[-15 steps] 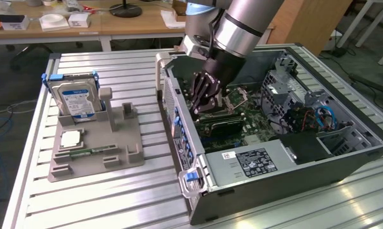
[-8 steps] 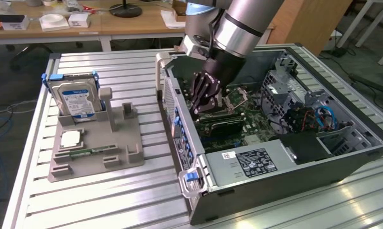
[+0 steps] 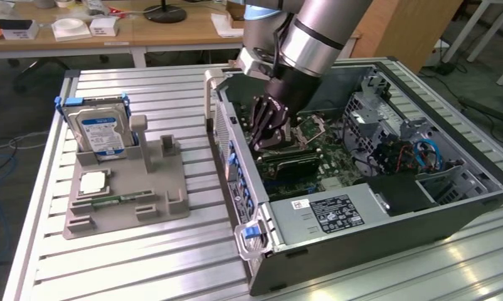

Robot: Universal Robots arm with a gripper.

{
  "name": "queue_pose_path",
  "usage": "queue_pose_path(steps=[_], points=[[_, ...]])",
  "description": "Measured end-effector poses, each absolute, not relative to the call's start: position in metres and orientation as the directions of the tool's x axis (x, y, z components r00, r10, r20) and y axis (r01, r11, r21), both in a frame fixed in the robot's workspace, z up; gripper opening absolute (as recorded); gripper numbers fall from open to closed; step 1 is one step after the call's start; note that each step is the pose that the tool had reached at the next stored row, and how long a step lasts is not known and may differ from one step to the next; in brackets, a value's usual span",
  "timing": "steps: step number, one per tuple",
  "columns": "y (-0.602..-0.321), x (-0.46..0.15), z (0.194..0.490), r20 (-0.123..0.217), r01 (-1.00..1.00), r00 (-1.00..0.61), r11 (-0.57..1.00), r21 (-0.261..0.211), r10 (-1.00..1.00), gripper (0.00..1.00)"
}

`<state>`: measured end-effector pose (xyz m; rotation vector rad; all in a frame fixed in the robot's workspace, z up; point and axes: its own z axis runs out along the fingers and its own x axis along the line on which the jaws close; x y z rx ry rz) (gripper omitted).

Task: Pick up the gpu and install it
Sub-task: 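Press down on the gpu until it lock into place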

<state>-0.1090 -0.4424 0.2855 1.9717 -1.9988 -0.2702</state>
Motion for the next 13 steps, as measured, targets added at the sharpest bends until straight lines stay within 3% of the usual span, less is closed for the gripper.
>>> queue_pose_path(steps=[13], points=[[-0.442, -0.102, 0.300, 0.093, -0.936, 0.003, 0.030, 0.351, -0.996, 0.10]])
